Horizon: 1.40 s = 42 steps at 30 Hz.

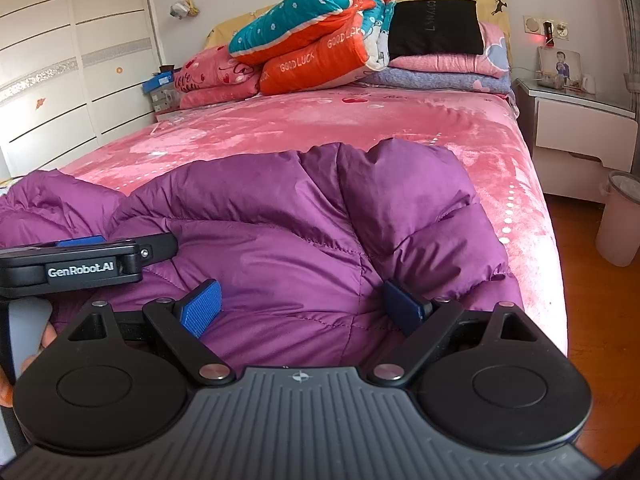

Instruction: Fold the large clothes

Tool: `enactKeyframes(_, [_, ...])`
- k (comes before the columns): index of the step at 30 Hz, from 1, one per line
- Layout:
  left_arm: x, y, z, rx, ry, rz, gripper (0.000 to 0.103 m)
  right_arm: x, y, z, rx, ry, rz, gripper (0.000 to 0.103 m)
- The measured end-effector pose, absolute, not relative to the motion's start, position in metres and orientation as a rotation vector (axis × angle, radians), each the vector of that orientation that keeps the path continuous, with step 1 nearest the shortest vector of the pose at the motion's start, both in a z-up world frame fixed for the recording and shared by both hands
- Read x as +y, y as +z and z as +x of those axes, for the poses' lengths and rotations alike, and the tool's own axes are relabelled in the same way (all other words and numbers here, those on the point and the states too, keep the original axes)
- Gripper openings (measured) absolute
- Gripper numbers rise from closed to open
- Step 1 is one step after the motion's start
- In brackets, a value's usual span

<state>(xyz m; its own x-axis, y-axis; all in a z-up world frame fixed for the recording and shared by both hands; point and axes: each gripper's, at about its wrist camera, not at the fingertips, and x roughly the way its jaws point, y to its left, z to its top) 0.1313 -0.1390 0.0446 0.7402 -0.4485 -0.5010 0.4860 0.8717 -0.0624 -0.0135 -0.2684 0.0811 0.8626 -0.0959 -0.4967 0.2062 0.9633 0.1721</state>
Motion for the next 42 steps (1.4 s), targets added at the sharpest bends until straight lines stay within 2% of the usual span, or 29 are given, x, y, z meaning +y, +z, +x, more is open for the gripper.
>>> enactKeyframes(6, [-0.113, 0.068, 0.107, 0.525, -0.502, 0.081, 0.097, -0.276, 0.091, -0.022, 0.5, -0.135, 0.279, 0.103])
enactKeyframes(15, [-0.017, 0.089, 0.069, 0.565, -0.353, 0.007, 0.097, -0.313, 0.112, -0.06, 0.478, -0.096, 0.516, 0.103])
enactKeyframes(24, [0.068, 0.096, 0.016, 0.536, -0.187, -0.102, 0.097, -0.289, 0.126, -0.117, 0.451, -0.127, 0.467, 0.103])
enactKeyframes(30, [0.125, 0.077, 0.013, 0.542, -0.154, -0.271, 0.097, -0.252, 0.123, -0.158, 0.478, -0.103, 0.346, 0.103])
enactKeyframes(36, [0.144, 0.051, 0.03, 0.578, -0.209, -0.415, 0.097, -0.209, 0.107, -0.169, 0.549, -0.079, 0.227, 0.103])
enactKeyframes(42, [0.143, 0.027, 0.06, 0.709, -0.307, -0.604, 0.093, -0.206, 0.075, -0.162, 0.677, -0.116, 0.395, 0.103])
